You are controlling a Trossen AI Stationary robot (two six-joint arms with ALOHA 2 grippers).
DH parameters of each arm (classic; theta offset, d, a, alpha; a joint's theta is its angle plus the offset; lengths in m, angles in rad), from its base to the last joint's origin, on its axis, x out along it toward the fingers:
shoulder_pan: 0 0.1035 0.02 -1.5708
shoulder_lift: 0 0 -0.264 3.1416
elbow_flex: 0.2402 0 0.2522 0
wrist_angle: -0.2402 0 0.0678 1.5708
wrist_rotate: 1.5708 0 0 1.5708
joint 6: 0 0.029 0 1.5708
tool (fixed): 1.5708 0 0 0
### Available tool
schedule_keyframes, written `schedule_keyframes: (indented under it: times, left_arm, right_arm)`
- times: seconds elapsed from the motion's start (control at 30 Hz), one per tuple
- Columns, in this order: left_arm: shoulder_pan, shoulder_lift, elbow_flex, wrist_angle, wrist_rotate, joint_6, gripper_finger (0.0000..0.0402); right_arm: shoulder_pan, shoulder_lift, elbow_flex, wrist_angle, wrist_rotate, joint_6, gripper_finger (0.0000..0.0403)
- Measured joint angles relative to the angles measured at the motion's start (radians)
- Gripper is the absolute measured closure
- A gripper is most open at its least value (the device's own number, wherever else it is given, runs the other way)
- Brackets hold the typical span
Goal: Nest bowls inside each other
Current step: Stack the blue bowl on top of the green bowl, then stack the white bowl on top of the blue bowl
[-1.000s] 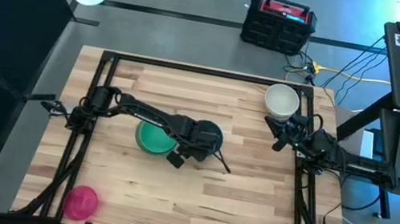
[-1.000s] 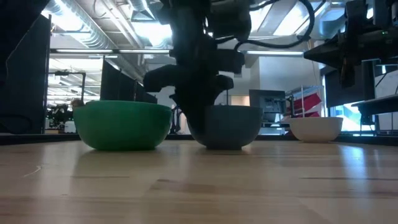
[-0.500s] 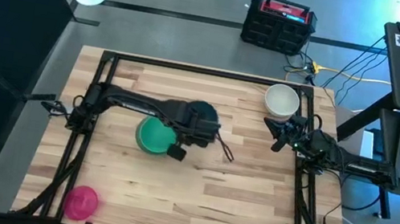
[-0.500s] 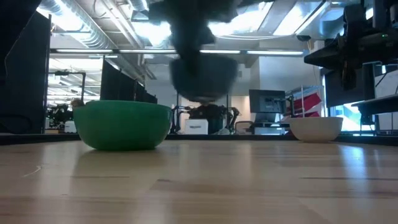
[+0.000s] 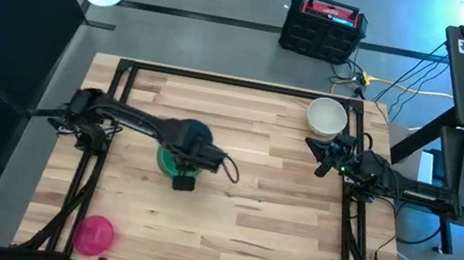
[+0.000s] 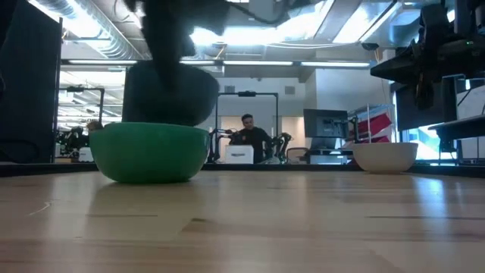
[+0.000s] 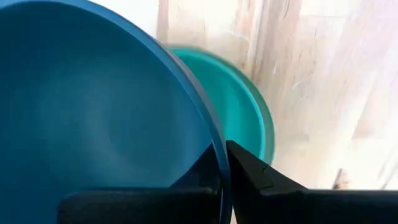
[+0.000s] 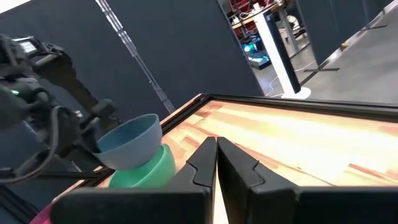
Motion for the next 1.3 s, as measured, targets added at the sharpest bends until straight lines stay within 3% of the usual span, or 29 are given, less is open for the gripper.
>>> schedule_keyframes:
  times: [0.27, 0.63, 0.83, 1.3]
  left_arm:
    - [-0.028, -0.107, -0.202, 0.188, 0.056, -0.139, 0.0402]
    - [-0.028, -0.105, -0.307, 0.251, 0.057, -0.168, 0.0393]
    - [-0.026, -0.106, -0.299, 0.249, 0.063, -0.201, 0.0347]
    - [0.009, -0.116, -0.054, 0.254, 0.003, -0.036, 0.0277]
  right_arm:
    - [0.000, 0.000, 0.000, 0.001, -0.014, -0.002, 0.0403]
    - [0.000, 0.000, 0.001, 0.001, -0.014, 0.004, 0.0403]
    - [0.000, 0.000, 0.002, 0.002, -0.014, 0.005, 0.0403]
    - [0.000, 0.000, 0.002, 0.005, -0.014, 0.006, 0.0403]
